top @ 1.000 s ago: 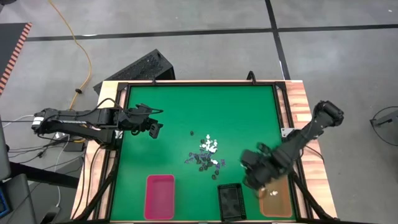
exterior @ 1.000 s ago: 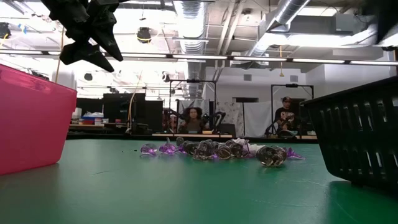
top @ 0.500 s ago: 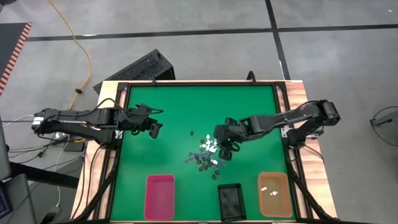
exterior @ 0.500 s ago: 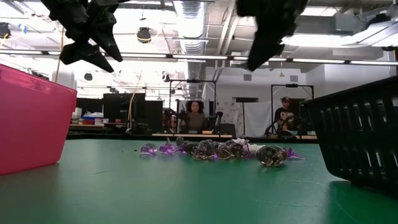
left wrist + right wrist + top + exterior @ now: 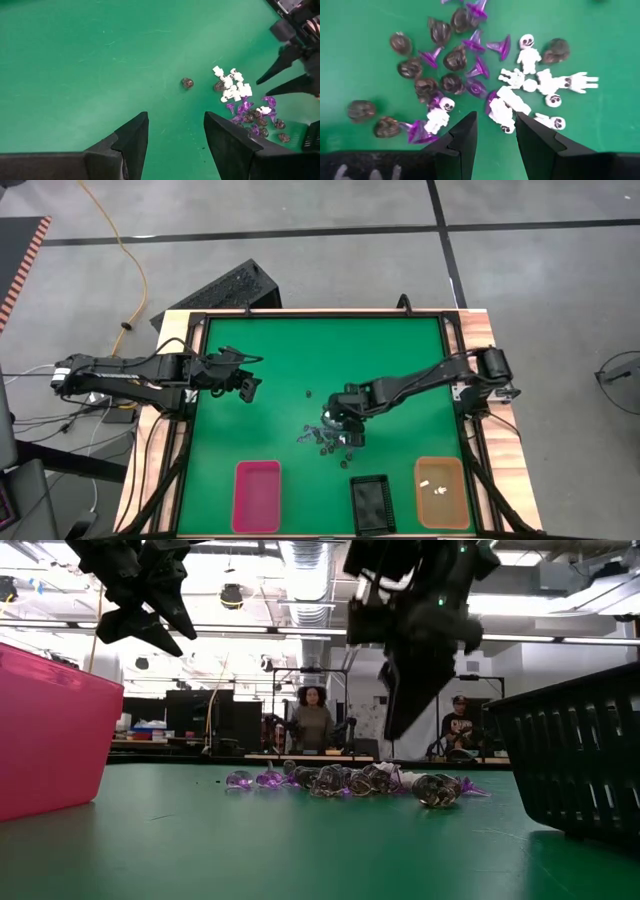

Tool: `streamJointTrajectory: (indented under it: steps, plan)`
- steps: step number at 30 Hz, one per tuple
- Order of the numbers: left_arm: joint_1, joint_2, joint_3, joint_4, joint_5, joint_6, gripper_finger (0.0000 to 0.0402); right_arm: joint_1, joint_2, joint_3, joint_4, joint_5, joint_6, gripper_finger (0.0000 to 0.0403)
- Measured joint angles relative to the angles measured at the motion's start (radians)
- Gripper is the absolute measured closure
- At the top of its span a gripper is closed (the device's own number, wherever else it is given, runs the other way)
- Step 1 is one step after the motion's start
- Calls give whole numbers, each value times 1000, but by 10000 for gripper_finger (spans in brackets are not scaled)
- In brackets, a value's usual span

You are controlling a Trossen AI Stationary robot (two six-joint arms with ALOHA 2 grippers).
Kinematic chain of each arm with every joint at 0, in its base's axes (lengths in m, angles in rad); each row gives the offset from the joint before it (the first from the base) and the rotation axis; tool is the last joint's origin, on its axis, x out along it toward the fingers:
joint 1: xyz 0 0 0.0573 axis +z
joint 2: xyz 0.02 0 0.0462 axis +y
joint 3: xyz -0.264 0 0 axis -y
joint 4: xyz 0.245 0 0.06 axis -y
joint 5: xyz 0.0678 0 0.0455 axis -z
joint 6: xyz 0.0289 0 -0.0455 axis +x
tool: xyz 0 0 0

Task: Sort Halloween decoration
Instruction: Put the white skeleton toy into the right orange organizing bin

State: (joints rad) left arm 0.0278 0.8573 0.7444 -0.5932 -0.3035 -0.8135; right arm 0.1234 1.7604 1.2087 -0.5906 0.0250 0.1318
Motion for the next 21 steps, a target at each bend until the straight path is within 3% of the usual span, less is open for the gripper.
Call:
streamJointTrajectory:
  steps: [14,21]
  plan:
    - [0,0,0,0,0,1,219,-10,130,4,18,12,-3,249]
    - [0,0,0,0,0,1,219,-10,115,8,-7,7,0,340]
